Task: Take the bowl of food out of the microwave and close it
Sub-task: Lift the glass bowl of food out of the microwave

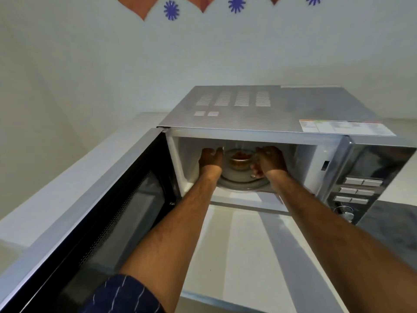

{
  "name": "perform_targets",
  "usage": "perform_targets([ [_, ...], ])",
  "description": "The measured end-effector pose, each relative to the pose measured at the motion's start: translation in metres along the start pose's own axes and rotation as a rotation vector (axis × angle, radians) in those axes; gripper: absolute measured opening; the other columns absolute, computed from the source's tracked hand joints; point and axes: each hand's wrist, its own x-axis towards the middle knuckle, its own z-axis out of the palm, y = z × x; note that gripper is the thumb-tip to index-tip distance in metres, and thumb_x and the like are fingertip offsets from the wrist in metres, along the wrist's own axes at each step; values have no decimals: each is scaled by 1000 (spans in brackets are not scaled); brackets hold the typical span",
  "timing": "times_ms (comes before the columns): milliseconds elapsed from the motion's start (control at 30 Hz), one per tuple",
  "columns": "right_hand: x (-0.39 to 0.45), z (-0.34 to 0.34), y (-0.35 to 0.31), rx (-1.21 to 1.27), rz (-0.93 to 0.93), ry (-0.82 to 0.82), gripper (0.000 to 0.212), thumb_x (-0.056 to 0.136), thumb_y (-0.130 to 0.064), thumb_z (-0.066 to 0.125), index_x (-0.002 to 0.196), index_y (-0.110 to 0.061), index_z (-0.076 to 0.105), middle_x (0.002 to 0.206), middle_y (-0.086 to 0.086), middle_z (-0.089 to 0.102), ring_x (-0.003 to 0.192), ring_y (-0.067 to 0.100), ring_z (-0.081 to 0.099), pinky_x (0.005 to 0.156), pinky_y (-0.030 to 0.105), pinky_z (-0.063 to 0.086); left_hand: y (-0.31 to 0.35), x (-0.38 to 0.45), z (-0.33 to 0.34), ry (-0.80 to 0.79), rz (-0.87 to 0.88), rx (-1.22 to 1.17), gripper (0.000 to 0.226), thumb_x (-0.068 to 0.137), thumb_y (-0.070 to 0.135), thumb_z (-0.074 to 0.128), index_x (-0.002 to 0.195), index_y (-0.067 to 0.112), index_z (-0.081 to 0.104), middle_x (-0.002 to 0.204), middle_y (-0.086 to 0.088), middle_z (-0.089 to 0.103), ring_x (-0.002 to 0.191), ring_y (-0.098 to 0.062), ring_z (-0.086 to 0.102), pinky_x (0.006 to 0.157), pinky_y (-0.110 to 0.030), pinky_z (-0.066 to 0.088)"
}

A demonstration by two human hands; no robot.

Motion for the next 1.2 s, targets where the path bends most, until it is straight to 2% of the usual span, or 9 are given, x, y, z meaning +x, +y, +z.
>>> perform_targets([
  [167, 18, 4, 5, -64, -100, 22, 37, 103, -40, 55, 81, -14, 69, 48, 1, 65, 38, 9, 57, 45, 25, 49, -2, 24, 7, 12, 64, -24, 34, 103, 31, 62, 124, 5, 73, 126, -14, 75, 115, -32, 68, 96, -34, 50],
  [367, 25, 10, 5, -173, -153, 49, 32, 97, -22, 59, 66, -14, 64, 48, 2, 60, 30, 6, 50, 43, 24, 41, -12, 31, 15, 8, 125, -4, 33, 101, 22, 64, 69, 14, 69, 70, 0, 66, 67, -13, 58, 75, -26, 41],
  [467, 27, 8, 6, -199, -155, 29, 31, 97, -17, 57, 68, -11, 66, 51, 4, 62, 35, 9, 51, 41, 23, 42, -13, 30, 15, -32, 136, 7, 21, 98, 20, 68, 79, 12, 75, 82, -5, 71, 79, -20, 63, 78, -25, 42],
  [633, 30, 11, 7, -241, -178, 38, 30, 96, -14, 56, 68, -8, 65, 48, 3, 60, 32, 6, 51, 41, 22, 43, -9, 27, 10, -31, 191, 40, 15, 95, 17, 73, 96, 6, 83, 84, 3, 73, 76, -10, 63, 78, -20, 45],
  [800, 24, 11, 6, -221, -144, 50, 8, 100, -18, 59, 99, -12, 64, 69, 5, 63, 39, 5, 57, 45, 20, 42, -3, 15, 3, -26, 175, 37, 8, 91, 19, 78, 89, 13, 81, 79, 6, 71, 70, 5, 58, 71, -12, 41],
  [900, 14, 12, 1, -195, -140, 71, 6, 99, -15, 60, 99, -11, 64, 69, 5, 62, 34, 4, 55, 41, 19, 43, 2, 4, -5, -38, 181, 39, 12, 90, 25, 79, 89, 13, 82, 79, 5, 75, 72, -4, 65, 76, -15, 44],
  [967, 1, 10, -7, -207, -150, 69, 13, 96, -13, 60, 84, -16, 64, 66, 6, 62, 44, 11, 61, 51, 26, 49, 7, -5, -11, -41, 185, 34, 20, 92, 28, 77, 99, 9, 82, 90, -2, 79, 80, -13, 68, 82, -22, 50],
  [1067, -20, 7, -10, -264, -183, 31, 21, 90, -12, 60, 70, -18, 62, 69, 8, 63, 67, 29, 61, 70, 32, 49, 9, -21, -17, -18, 162, 35, 16, 94, 28, 77, 81, 20, 76, 77, 6, 74, 70, -10, 66, 66, -19, 51],
  [1200, -50, -4, 2, -185, -47, 30, 19, 96, -8, 60, 79, -10, 67, 70, 4, 62, 64, 21, 57, 57, 23, 45, 3, -49, -27, 23, 72, 72, 12, 91, 17, 76, 80, 20, 76, 76, 5, 76, 73, -13, 72, 53, -17, 49],
])
